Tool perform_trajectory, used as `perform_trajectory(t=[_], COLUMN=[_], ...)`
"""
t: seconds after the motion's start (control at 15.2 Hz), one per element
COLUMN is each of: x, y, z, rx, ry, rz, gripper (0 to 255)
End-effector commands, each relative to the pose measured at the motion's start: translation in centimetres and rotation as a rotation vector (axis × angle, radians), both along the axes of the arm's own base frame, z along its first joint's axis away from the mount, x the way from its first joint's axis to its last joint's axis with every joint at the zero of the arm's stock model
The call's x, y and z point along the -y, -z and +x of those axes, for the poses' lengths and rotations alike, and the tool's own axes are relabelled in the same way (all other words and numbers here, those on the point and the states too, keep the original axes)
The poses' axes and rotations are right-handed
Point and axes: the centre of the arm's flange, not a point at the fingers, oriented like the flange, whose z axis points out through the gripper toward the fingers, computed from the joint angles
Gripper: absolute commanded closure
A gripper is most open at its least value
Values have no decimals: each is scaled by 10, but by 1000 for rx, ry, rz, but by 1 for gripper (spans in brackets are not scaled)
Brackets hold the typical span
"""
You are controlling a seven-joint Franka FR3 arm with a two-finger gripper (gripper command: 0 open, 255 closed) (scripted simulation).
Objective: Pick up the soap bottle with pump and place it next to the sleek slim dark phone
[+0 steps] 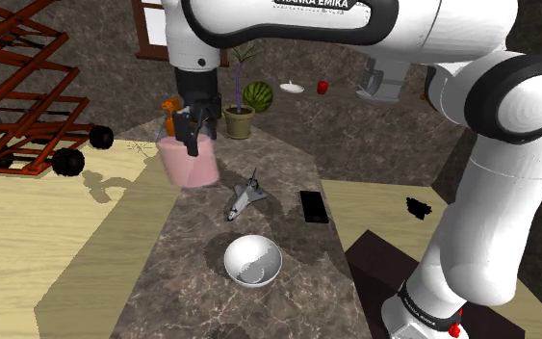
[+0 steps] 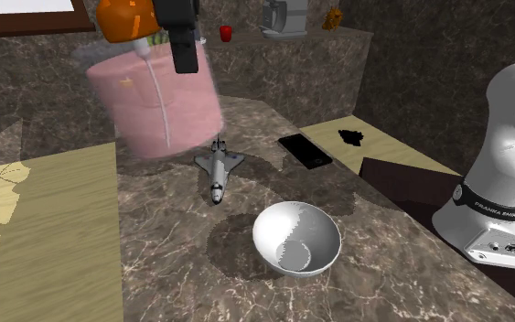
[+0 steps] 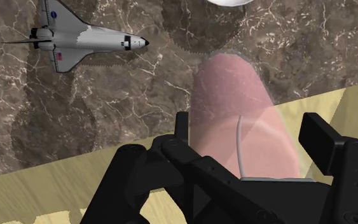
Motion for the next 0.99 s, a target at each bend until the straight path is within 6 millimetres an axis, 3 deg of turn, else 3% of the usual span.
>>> perform_trajectory(t=[0.0, 0.92], x=[31, 215], y=[-1, -2], z=[1, 19], rx=[0, 0], ry=[-1, -1], rz=[1, 1], gripper=[255, 255])
